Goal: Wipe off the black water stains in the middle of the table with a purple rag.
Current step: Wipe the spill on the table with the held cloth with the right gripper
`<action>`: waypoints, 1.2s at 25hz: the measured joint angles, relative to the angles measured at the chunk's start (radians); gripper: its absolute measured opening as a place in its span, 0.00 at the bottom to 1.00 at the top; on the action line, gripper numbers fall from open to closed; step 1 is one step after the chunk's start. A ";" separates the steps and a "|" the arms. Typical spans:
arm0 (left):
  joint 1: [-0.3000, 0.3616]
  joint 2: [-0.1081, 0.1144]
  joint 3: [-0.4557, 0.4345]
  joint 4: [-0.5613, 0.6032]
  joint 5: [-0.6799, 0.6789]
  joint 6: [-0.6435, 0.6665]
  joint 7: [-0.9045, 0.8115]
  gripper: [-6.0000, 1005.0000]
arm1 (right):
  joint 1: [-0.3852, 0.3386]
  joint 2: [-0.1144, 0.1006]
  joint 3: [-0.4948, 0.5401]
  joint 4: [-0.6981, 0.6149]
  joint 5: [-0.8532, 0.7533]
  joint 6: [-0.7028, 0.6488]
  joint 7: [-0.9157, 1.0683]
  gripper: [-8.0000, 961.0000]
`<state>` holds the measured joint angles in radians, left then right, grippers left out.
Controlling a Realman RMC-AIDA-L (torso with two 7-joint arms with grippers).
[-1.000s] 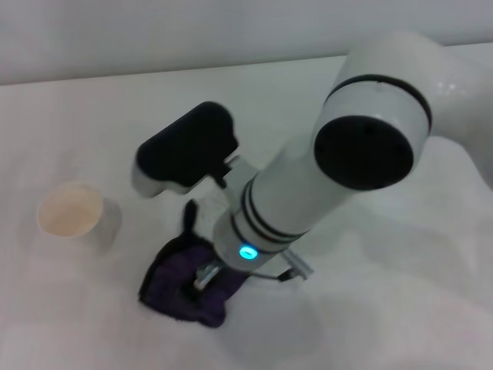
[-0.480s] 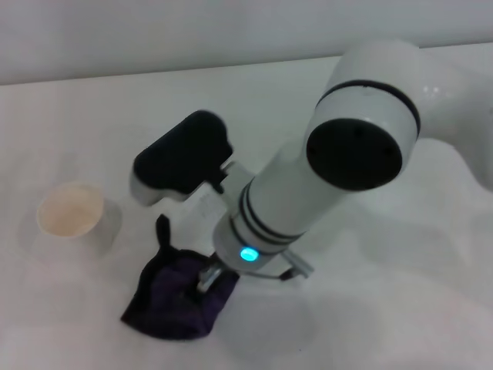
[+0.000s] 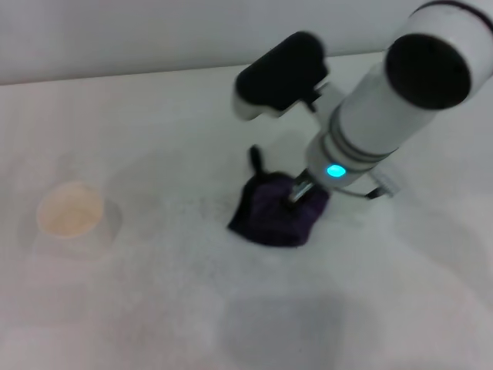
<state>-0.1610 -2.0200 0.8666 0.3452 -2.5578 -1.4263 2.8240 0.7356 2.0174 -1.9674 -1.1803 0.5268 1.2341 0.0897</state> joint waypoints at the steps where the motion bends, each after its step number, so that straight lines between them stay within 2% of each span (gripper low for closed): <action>1: 0.000 -0.001 0.000 0.000 -0.002 0.000 0.000 0.89 | -0.012 0.000 0.027 0.000 -0.016 0.011 -0.016 0.07; 3: 0.000 -0.003 0.000 0.000 -0.003 0.000 0.000 0.89 | -0.031 0.001 0.067 -0.004 -0.023 0.021 -0.048 0.07; 6: 0.001 -0.005 -0.004 0.000 -0.005 0.000 0.000 0.89 | -0.043 0.006 0.071 -0.011 0.015 0.020 -0.067 0.07; 10: 0.000 -0.016 -0.046 0.000 -0.002 -0.019 0.000 0.89 | -0.044 0.010 0.003 -0.027 0.145 -0.009 -0.066 0.07; 15: -0.008 -0.016 -0.049 0.000 0.000 -0.018 0.000 0.89 | -0.031 0.010 -0.092 -0.051 0.295 -0.069 -0.077 0.07; 18: -0.016 -0.016 -0.049 -0.006 0.000 -0.012 0.000 0.89 | -0.028 0.010 -0.110 -0.052 0.360 -0.097 -0.108 0.07; 21: -0.022 -0.016 -0.049 -0.008 0.000 -0.006 0.000 0.89 | -0.028 0.006 -0.096 -0.045 0.356 -0.102 -0.119 0.07; 25: -0.028 -0.017 -0.049 -0.011 0.001 0.026 0.000 0.89 | -0.051 -0.001 0.017 -0.019 0.252 -0.074 -0.156 0.07; 30: -0.030 -0.029 -0.049 -0.009 -0.005 0.038 -0.004 0.89 | -0.095 -0.004 0.271 0.014 0.133 0.000 -0.292 0.07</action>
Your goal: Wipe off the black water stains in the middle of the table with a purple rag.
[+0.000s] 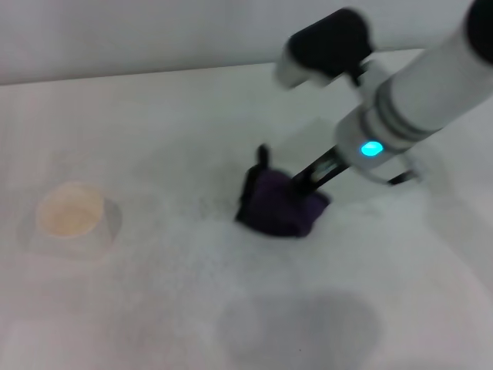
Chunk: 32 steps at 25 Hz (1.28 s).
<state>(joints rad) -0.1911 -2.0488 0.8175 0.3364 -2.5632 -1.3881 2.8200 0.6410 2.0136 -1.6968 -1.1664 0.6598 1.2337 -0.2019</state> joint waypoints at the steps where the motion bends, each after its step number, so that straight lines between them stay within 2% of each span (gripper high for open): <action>1: 0.000 -0.002 -0.001 0.001 -0.001 0.002 0.001 0.89 | -0.004 -0.001 0.042 0.005 -0.026 0.017 -0.022 0.07; 6: -0.010 -0.006 -0.002 0.004 -0.010 0.027 -0.001 0.89 | -0.016 -0.003 0.212 0.013 -0.194 0.096 -0.077 0.07; 12: -0.038 -0.014 -0.003 0.005 -0.031 0.073 -0.002 0.89 | -0.026 -0.007 0.352 0.039 -0.273 0.132 -0.149 0.07; 21: -0.073 -0.015 -0.003 0.002 -0.026 0.078 0.001 0.89 | -0.012 -0.005 0.395 0.143 -0.223 0.092 -0.262 0.09; 25: -0.082 -0.015 -0.003 0.004 -0.026 0.079 0.000 0.89 | -0.014 -0.006 0.402 0.144 -0.211 0.095 -0.265 0.11; 32: -0.084 -0.014 0.000 -0.002 -0.025 0.092 -0.003 0.89 | -0.033 -0.007 0.502 0.075 -0.210 0.130 -0.286 0.16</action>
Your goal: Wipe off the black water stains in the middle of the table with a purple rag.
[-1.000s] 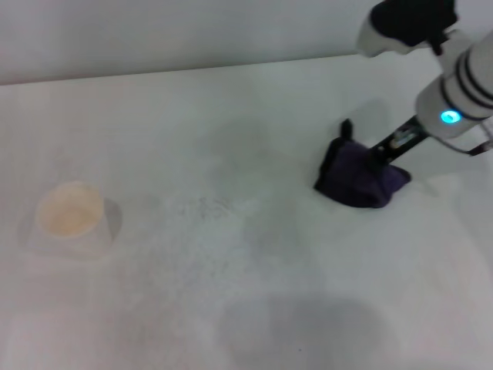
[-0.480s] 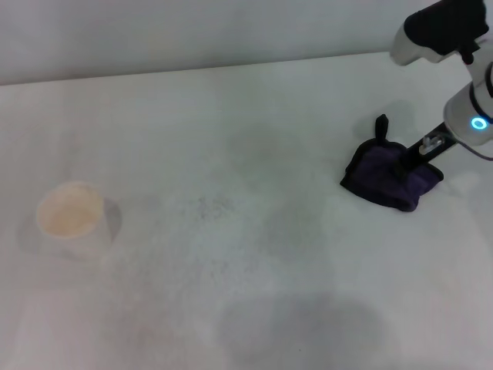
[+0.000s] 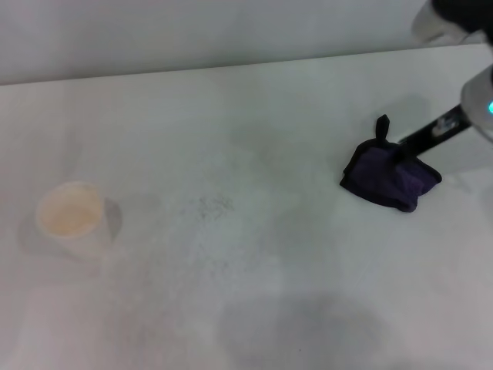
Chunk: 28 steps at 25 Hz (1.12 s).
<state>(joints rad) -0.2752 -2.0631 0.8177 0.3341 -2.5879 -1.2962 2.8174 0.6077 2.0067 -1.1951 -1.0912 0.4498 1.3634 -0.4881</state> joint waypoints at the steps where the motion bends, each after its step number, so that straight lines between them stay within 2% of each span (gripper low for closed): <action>1: 0.002 0.000 0.002 -0.001 0.001 0.003 0.000 0.89 | -0.006 0.001 0.027 -0.020 0.002 0.003 -0.014 0.16; 2: 0.003 0.000 0.004 -0.001 0.002 0.006 0.000 0.89 | -0.011 0.001 0.062 -0.038 0.005 0.000 -0.033 0.17; 3: 0.004 -0.001 0.007 -0.003 0.003 0.012 0.000 0.89 | -0.017 0.002 0.160 -0.064 0.035 -0.015 -0.088 0.21; 4: 0.004 -0.002 0.008 -0.007 0.004 0.016 0.000 0.89 | -0.017 0.002 0.160 -0.064 0.035 -0.015 -0.088 0.26; 6: 0.002 -0.003 0.008 -0.021 0.004 0.022 0.000 0.89 | -0.019 0.000 0.279 -0.063 0.092 -0.042 -0.164 0.35; 10: -0.001 -0.009 0.009 -0.041 0.005 0.023 0.003 0.89 | -0.020 -0.013 0.475 0.006 0.220 -0.118 -0.337 0.48; 15: 0.001 -0.012 0.008 -0.053 0.005 0.023 0.007 0.89 | -0.041 -0.038 0.618 0.148 0.435 -0.265 -0.587 0.48; 18: 0.003 -0.013 0.010 -0.056 0.005 0.023 0.007 0.89 | -0.059 -0.065 0.691 0.280 0.602 -0.356 -0.732 0.48; 22: -0.001 -0.013 0.021 -0.082 0.016 0.024 0.007 0.89 | -0.086 -0.113 0.777 0.488 0.850 -0.408 -0.994 0.48; 23: -0.001 -0.013 0.021 -0.088 0.018 0.025 0.007 0.89 | -0.095 -0.116 0.794 0.519 0.898 -0.413 -1.058 0.48; 25: -0.002 -0.013 0.021 -0.098 0.024 0.027 0.008 0.89 | -0.124 -0.105 0.824 0.555 1.017 -0.414 -1.203 0.48; 28: -0.007 -0.015 0.021 -0.120 0.032 0.037 0.008 0.89 | -0.175 -0.058 0.837 0.568 1.190 -0.404 -1.416 0.49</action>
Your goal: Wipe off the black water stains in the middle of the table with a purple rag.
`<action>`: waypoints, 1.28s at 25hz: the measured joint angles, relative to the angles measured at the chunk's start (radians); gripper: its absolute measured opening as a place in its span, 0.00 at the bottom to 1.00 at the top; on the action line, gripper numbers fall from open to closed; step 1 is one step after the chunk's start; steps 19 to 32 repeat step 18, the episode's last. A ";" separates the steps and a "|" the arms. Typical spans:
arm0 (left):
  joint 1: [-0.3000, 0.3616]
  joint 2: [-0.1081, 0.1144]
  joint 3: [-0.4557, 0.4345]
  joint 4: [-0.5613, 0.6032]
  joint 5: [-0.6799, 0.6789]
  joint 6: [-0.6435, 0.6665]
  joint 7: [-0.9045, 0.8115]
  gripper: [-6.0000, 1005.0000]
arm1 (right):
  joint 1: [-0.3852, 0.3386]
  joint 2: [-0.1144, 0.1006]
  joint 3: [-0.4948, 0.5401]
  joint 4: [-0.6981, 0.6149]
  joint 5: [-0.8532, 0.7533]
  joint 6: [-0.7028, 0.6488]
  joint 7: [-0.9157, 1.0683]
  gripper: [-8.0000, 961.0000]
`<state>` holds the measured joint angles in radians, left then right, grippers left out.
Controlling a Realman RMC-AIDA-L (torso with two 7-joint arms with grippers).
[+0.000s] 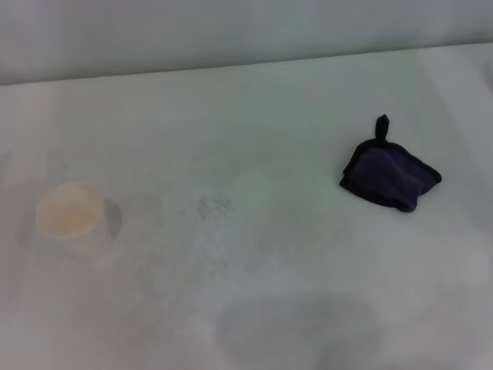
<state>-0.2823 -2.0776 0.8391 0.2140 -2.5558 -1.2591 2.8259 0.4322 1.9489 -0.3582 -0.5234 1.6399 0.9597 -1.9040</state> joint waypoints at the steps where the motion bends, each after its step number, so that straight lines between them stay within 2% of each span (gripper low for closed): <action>1: -0.002 0.000 0.000 -0.007 0.001 0.004 0.000 0.89 | -0.018 0.020 0.002 0.003 0.067 0.009 -0.077 0.49; 3: -0.004 -0.002 0.000 -0.022 0.001 0.012 0.000 0.89 | -0.043 0.045 0.004 0.031 0.183 0.041 -0.221 0.49; 4: -0.005 -0.002 0.000 -0.029 0.001 0.017 0.000 0.89 | -0.051 0.049 0.004 0.069 0.228 0.071 -0.305 0.49; 9: -0.011 -0.009 -0.007 -0.080 -0.017 0.026 0.001 0.89 | -0.067 0.049 0.008 0.194 0.312 0.206 -0.609 0.67; 12: -0.015 -0.011 -0.007 -0.119 -0.033 0.012 0.001 0.89 | -0.077 0.052 0.010 0.231 0.318 0.263 -0.697 0.91; 18: -0.018 -0.008 0.006 -0.140 -0.028 -0.033 0.001 0.89 | -0.070 0.051 0.039 0.274 0.328 0.283 -0.782 0.91; 32: -0.018 -0.008 0.006 -0.140 -0.028 -0.033 0.001 0.89 | -0.070 0.051 0.039 0.274 0.328 0.283 -0.782 0.91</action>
